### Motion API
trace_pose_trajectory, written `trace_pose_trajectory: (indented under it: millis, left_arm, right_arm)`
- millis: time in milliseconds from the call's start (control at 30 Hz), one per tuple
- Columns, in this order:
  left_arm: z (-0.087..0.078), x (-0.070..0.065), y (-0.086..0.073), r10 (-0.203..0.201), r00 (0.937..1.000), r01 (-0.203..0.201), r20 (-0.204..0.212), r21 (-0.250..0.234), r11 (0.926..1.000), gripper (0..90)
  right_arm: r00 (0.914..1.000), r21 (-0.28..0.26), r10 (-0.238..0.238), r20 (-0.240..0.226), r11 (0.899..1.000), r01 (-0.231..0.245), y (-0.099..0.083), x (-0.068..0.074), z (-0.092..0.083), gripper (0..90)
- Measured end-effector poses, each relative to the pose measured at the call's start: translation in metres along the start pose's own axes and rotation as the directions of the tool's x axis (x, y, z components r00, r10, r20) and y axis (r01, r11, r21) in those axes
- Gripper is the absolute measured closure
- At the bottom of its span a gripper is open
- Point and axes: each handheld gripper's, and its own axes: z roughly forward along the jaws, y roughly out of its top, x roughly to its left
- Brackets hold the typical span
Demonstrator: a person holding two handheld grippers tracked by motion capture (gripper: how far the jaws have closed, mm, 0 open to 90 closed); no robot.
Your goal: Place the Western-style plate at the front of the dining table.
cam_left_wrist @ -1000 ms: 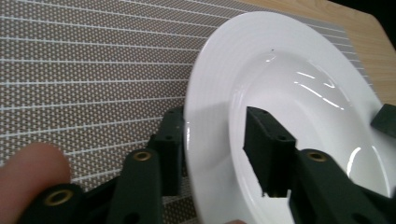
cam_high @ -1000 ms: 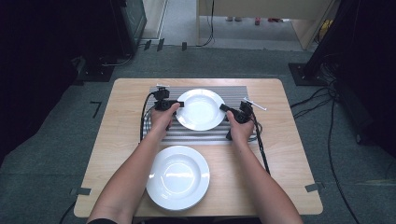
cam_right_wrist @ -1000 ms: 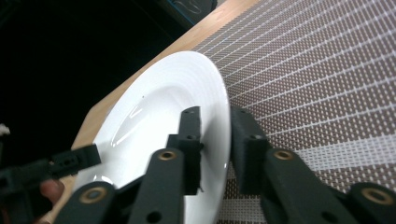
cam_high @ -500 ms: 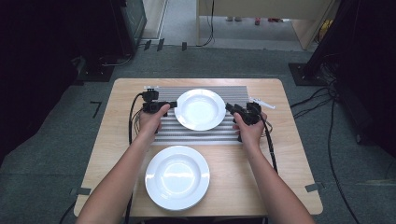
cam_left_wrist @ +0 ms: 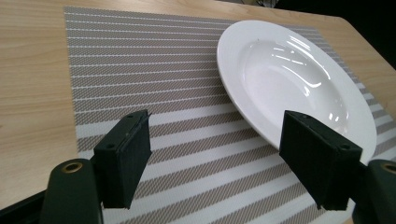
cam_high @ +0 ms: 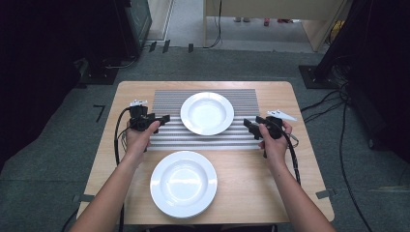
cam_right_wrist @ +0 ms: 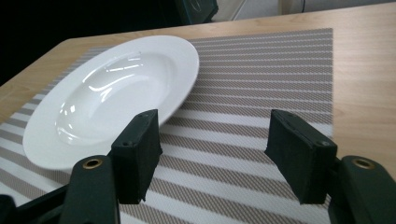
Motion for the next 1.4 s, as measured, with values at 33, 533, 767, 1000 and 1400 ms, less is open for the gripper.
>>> trace_pose_trajectory:
  millis: [33, 533, 767, 1000, 1400]
  left_arm:
    - [-0.004, 0.000, -0.002, 0.009, 1.0000, -0.009, -0.004, -0.002, 1.0000, 23.9]
    - [-0.042, -0.003, -0.043, 0.060, 0.9957, -0.061, -0.071, -0.014, 0.9981, 15.4]
    - [-0.055, -0.002, -0.067, 0.063, 0.9898, -0.064, -0.128, 0.001, 0.9980, 15.4]
    - [-0.069, 0.007, -0.089, 0.015, 0.9853, -0.016, -0.170, -0.003, 0.9999, 15.3]
    - [-0.090, 0.015, -0.131, 0.012, 0.9585, 0.000, -0.285, 0.044, 0.9990, 15.3]
  right_arm:
    - [1.0000, 0.004, 0.000, 0.002, 1.000, 0.000, -0.002, -0.002, -0.003, 35.3]
    - [0.9993, 0.040, -0.033, 0.018, 0.999, 0.033, -0.030, -0.024, -0.056, 30.9]
    - [0.9957, 0.081, -0.070, 0.061, 0.995, 0.065, -0.049, -0.031, -0.078, 27.9]
    - [0.9947, 0.106, -0.067, 0.078, 0.993, 0.059, -0.063, -0.038, -0.098, 26.6]
    - [0.9907, 0.147, -0.078, 0.111, 0.987, 0.061, -0.084, -0.042, -0.126, 25.7]
